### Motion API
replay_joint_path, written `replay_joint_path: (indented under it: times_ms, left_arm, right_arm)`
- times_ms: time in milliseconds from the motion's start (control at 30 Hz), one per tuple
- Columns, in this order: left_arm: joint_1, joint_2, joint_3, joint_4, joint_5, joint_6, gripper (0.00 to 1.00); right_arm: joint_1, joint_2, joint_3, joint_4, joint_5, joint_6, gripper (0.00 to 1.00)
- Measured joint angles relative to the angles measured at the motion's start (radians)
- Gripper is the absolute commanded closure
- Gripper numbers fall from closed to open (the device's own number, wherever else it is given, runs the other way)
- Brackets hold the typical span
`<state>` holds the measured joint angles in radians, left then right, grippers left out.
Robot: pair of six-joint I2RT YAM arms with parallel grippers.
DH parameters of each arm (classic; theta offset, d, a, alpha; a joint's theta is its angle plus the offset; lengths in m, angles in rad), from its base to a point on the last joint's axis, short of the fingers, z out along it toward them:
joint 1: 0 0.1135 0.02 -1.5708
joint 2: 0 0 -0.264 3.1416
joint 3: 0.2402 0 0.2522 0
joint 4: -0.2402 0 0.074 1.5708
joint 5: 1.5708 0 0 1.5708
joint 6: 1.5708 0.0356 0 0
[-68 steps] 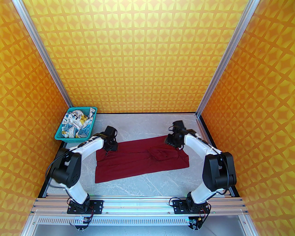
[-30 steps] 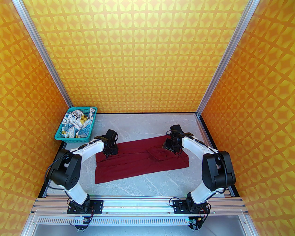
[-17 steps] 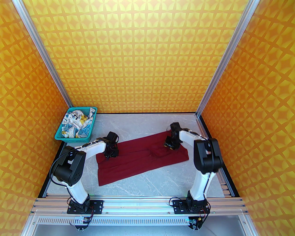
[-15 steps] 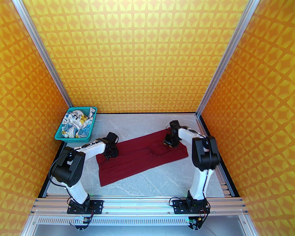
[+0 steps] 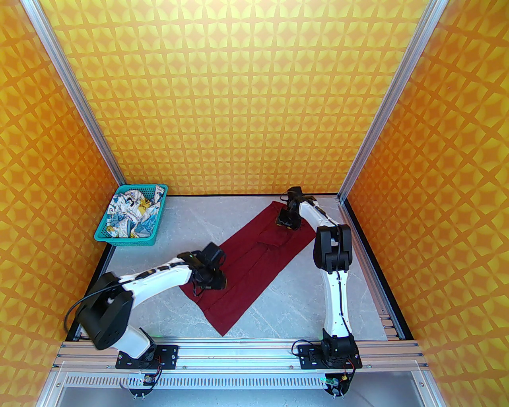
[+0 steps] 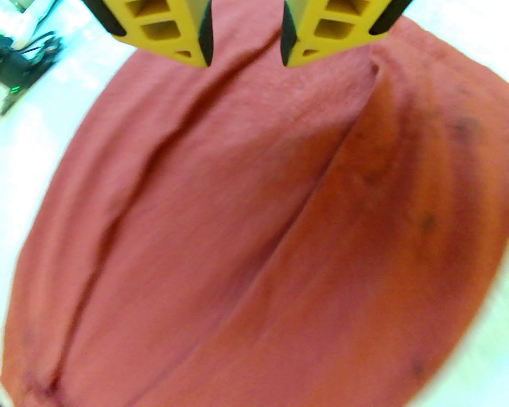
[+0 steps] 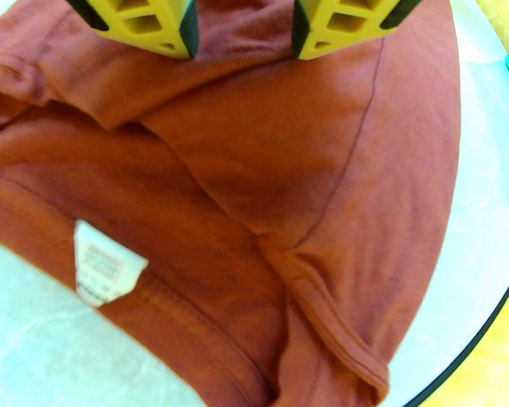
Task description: Fold and stack the mixed laundry pile
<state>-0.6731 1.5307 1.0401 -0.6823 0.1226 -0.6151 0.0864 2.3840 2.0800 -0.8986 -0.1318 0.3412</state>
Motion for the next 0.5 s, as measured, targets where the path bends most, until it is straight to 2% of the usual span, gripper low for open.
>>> replay_joint_path:
  times_ms: [133,233,300,433,500]
  left_arm:
    - [0.074,0.016,0.055,-0.015,-0.006,0.070,0.84]
    - [0.116,0.101,0.080,-0.019,-0.013,0.143,0.94]
    - [0.127,0.180,0.092,-0.018,-0.019,0.185,0.97]
    - [0.125,0.290,0.092,-0.018,-0.023,0.232,0.98]
    - [0.120,0.289,0.094,-0.011,-0.024,0.236,0.97]
  right_arm:
    - [0.000,-0.155,-0.140,0.015,-0.001,-0.001,0.57]
    - [0.010,-0.311,-0.310,0.050,-0.010,0.022,0.62]
    - [0.022,-0.377,-0.404,0.087,-0.023,0.042,0.65]
    - [0.042,-0.381,-0.513,0.141,-0.035,0.074,0.67]
    - [0.045,-0.339,-0.523,0.147,-0.034,0.085,0.68]
